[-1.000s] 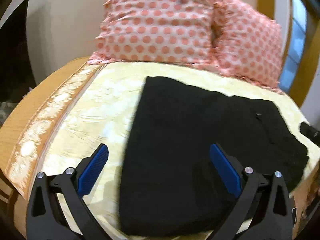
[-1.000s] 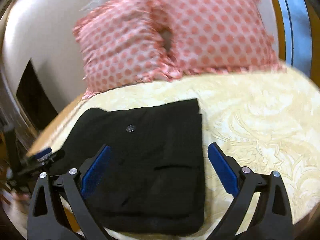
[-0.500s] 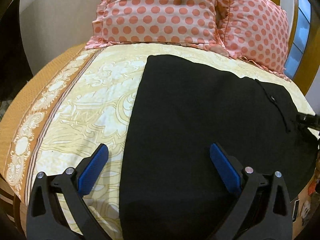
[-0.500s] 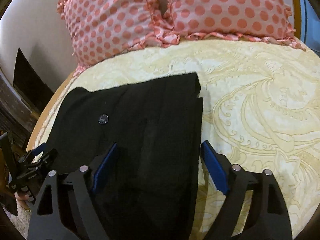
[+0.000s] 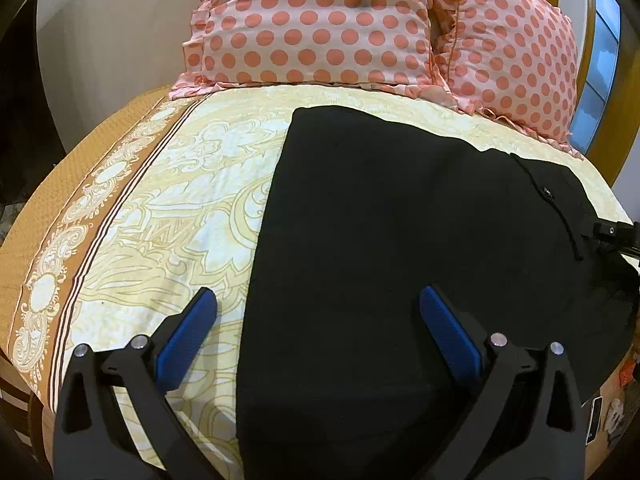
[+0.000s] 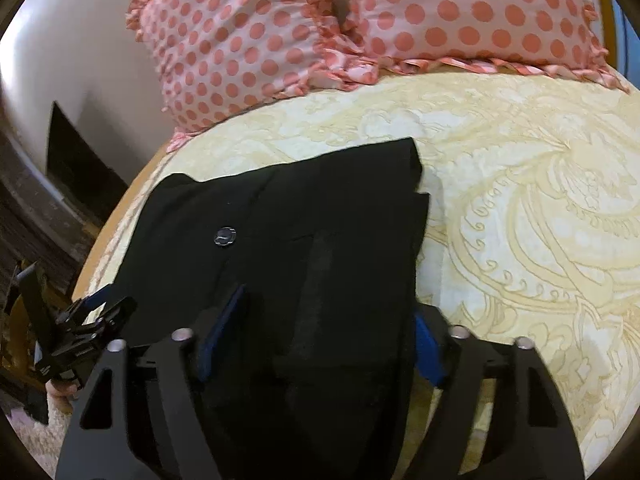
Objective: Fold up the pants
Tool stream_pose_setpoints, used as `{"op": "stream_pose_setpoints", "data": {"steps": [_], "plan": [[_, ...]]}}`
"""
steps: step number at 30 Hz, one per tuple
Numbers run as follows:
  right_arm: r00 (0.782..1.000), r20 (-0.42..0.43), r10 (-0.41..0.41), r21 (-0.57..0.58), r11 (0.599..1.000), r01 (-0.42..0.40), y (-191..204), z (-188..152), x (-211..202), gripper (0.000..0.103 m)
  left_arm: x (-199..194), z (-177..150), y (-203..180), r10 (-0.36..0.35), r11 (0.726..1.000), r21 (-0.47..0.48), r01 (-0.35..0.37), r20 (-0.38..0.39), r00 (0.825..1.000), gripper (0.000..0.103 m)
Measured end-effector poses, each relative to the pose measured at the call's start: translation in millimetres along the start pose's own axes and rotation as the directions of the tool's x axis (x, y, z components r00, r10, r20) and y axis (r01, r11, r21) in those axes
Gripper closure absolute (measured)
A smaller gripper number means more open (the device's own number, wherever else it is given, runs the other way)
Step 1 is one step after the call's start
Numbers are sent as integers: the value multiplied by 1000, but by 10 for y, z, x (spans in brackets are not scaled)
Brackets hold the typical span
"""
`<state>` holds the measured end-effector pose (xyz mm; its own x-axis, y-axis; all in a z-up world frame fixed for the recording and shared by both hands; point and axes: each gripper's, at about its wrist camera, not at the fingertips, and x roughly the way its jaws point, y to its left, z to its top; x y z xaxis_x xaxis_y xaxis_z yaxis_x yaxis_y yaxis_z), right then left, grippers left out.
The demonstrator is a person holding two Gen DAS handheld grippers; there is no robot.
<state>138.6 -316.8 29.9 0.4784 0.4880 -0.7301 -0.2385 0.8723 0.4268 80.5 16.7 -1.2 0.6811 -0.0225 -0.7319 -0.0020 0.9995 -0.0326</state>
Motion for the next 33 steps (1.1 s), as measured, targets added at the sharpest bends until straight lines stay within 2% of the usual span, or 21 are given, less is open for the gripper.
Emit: {"op": "stream_pose_setpoints", "data": {"steps": [1,3,5,10,13,16,19,21,23,26,28,31,33], "plan": [[1000,0,10,-2,1000,-10,-11,0,-2,48,2,-1,4,-1,1000,-1,1,1,1000,2],[999,7,32,16,999,-33,-46,-2,-20,58,6,-3,9,-4,1000,-2,4,-2,1000,2],[999,12,50,46,998,-50,-107,-5,-41,59,6,-2,8,-4,1000,-1,4,-1,1000,2],[999,10,32,59,998,-33,-124,0,-1,56,-4,6,19,-8,1000,-3,8,-4,1000,2],[1000,11,11,12,1000,-12,-72,8,12,57,-43,76,91,-53,998,-23,53,-9,999,2],[999,31,18,-43,999,-16,13,-7,-50,72,-94,253,244,-90,995,-51,90,6,996,2],[996,79,30,-101,995,-22,129,-17,-152,77,-85,464,411,-140,985,-98,139,-10,990,2],[994,102,28,-152,988,-12,212,-42,-188,78,-23,596,475,-202,973,-123,196,-41,978,2],[996,83,-16,-158,987,30,214,-39,-137,78,65,688,449,-209,974,-105,200,-86,974,2],[999,45,-11,-89,996,15,71,-16,-59,75,216,765,358,-211,977,-55,204,-155,965,4],[999,32,-11,-62,998,13,7,-5,-39,66,334,794,302,-245,969,-47,241,-211,946,5],[1000,11,4,-29,1000,-3,-58,2,8,60,478,807,251,-258,966,-45,255,-267,929,8],[999,3,37,0,999,-37,-111,9,39,60,526,814,190,-247,968,-20,251,-274,930,8]]}}
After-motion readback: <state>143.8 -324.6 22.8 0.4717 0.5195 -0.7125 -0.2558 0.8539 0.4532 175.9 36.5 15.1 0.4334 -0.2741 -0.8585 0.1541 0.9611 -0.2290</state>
